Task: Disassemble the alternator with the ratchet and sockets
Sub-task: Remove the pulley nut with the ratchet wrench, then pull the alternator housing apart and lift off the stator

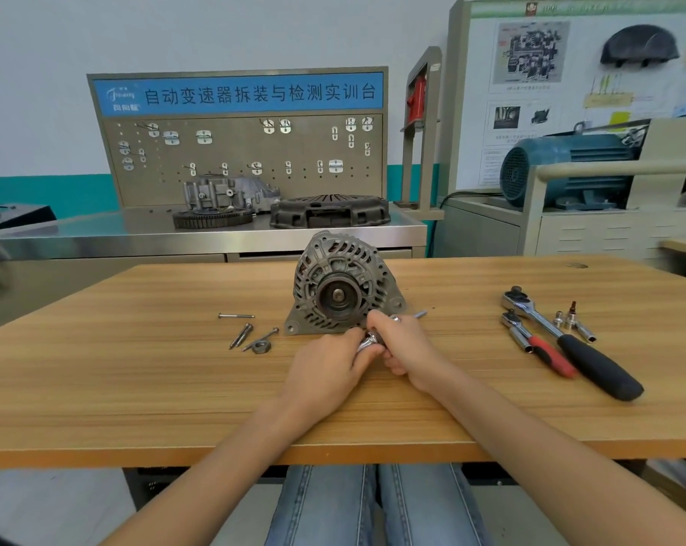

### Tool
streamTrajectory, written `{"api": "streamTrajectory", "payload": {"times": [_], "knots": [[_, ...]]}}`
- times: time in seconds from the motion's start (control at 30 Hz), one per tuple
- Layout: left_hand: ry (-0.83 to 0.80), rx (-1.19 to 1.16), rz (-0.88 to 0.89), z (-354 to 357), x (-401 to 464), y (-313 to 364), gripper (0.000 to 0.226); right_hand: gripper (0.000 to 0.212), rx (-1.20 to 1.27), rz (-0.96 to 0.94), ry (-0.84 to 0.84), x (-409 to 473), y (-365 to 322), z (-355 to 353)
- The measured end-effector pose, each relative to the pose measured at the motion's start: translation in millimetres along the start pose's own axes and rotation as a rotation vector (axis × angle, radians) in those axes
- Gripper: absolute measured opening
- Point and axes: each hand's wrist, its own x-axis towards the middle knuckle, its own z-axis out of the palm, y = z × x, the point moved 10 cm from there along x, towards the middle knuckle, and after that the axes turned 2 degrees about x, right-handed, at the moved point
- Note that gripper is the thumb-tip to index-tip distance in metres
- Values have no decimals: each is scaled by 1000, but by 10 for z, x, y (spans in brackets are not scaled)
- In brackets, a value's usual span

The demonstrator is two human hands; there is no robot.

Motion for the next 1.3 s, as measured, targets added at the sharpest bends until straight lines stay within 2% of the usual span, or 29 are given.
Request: {"api": "streamTrajectory", "payload": {"times": [0.17,0.27,0.33,0.43,0.57,0.67,0.87,1.03,1.3], "knots": [[72,-53,-50,-33,-27,-22,38,26,8,-36,133,36,-18,-64],[100,-196,-194,-115,-143,-394,38,20,110,36,315,62,31,-639],[121,-185,-262,-198,-207,-651,36,22,49,52,378,58,51,-1000],[103,-240,-292,-187,-171,-648,34,22,-200,-53,339,110,-7,-989],[0,-331,-233,26,-78,-156,22,27,-464,-203,328,126,-108,-820],[-72,-356,-243,166,42,97,23,23,-719,-267,316,146,-232,-884],[-162,-330,-227,328,306,626,26,27,-1099,-212,221,303,-424,-1089],[-206,-385,-186,523,480,1047,20,21,-1381,-117,155,489,-453,-1213],[-222,-406,-78,666,668,1549,32,35,-1612,-115,67,731,-297,-1396]]}}
